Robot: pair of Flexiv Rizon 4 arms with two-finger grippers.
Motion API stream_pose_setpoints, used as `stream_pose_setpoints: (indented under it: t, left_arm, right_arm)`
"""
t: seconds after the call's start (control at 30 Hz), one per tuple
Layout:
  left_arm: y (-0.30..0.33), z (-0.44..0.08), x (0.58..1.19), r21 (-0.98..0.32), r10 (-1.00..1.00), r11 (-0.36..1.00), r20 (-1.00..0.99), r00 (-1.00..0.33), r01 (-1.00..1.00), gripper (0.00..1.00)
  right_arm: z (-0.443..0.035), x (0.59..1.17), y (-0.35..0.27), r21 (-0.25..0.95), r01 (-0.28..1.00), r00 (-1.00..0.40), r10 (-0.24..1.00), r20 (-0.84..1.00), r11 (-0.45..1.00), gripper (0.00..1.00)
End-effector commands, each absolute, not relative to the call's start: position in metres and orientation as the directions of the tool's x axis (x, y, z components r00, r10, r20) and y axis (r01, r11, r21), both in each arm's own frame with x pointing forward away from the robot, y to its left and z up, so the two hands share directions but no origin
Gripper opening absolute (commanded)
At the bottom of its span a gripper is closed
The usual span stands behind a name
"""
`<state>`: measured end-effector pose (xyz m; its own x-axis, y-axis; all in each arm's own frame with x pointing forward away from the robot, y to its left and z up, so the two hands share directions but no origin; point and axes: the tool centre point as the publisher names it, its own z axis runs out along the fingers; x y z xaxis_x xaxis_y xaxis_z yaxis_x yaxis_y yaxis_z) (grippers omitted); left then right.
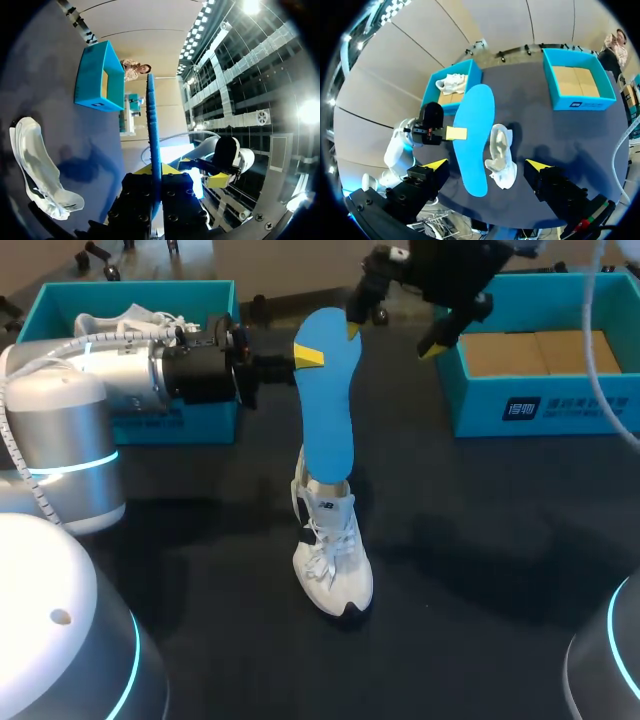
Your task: Take the shoe out of the shoebox, open the shoe tongue, remove and reinsert the insole, then place the shoe into the shoebox
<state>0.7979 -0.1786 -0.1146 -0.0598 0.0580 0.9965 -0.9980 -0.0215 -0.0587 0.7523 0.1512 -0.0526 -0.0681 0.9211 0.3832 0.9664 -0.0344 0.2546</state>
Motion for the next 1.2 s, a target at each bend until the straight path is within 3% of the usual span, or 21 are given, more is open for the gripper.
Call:
stream_pose_setpoints:
  t: [0.03, 0.97, 1.2]
  left_arm:
    - [-0.179, -0.116, 0.799, -0.059, 0.059, -0.02, 0.996, -0.06, -0.998, 0.0]
    - [-0.179, -0.116, 0.799, -0.059, 0.059, -0.02, 0.996, -0.06, -0.998, 0.0]
    - [-0.179, -0.116, 0.799, -0.059, 0.059, -0.02, 0.996, -0.06, -0.998, 0.0]
  right_arm:
    - [-0.066, 0.749, 0.142, 0.279, 0.959, -0.158, 0.718, 0.677, -0.051, 1.0]
    - [-0.11, 0.761, 0.129, 0.284, 0.957, -0.233, 0.442, 0.866, -0.052, 1.0]
    - [-0.114, 0.764, 0.131, 0.279, 0.959, -0.232, 0.434, 0.87, -0.046, 1.0]
